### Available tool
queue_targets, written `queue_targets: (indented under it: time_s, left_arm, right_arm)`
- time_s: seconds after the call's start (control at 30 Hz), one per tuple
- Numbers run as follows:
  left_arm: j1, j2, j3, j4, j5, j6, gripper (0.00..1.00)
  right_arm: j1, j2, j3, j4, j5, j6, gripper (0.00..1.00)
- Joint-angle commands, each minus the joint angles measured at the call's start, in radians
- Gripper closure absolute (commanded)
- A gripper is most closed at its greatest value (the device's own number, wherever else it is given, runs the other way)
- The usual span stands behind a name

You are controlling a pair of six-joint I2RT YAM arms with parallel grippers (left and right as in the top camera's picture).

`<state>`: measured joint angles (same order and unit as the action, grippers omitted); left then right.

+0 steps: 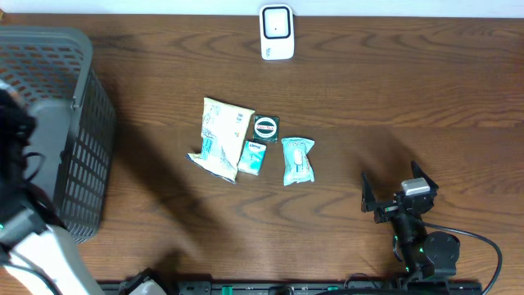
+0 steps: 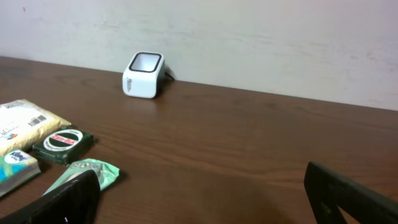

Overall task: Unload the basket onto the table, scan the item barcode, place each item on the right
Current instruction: 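Grasp the orange Kleenex pack with the left gripper and lift, then carry the orange Kleenex pack to the table center, release, retract left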

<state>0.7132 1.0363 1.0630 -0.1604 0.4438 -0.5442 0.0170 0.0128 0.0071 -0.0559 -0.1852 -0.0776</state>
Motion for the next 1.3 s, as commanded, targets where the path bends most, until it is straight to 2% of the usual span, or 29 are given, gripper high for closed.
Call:
queue_targets:
  time_s: [0.0,0.07,0.1,0.2,0.43,0.67,0.93,1.17,1.27]
  left_arm:
    - [-0.132,-0.086,0.004,-0.031,0.061,0.004,0.93]
    - [-0.227,-0.1,0.004,-0.086,0.04,0.032,0.93]
    - [-0.32,-0.095,0.004,-0.158,-0.001,0.055,0.93]
    - [-0.484,-0.056,0.004,-0.272,-0.094,0.083,0.93]
    - [-0.85,0.119,0.003,-0.383,-0.257,0.133,0.92]
    - [-1.135,0.354,0.003,-0.299,-0.388,0.14,0.92]
    - [-1.337,0.605,0.003,-0.09,-0.474,0.256,0.93]
    - [-1.465,0.738,0.003,0.01,-0.62,0.511,0.93]
    - [-1.488,0.757,0.003,-0.003,-0.672,0.552,0.93]
  right_arm:
    - [-0.01,-0.002,-0.002,-0.005,0.0,0.005,0.01]
    - [-0.01,-0.002,-0.002,-0.004,0.0,0.005,0.01]
    - [-0.01,-0.002,-0.002,-0.004,0.0,0.005,0.01]
    - [-0.01,-0.002,-0.002,-0.005,0.0,0.005,0.01]
    - [-0.01,-0.002,-0.002,-0.005,0.0,0.005,0.01]
    - [-0.01,-0.002,-0.002,-0.005,0.0,0.005,0.01]
    - [-0.01,-0.002,-0.002,-0.004,0.0,0.005,0.01]
    - [-0.01,-0.002,-0.002,-0.004,0.0,0.005,0.01]
    - [-0.01,-0.002,-0.002,-0.004,0.0,0.005,0.01]
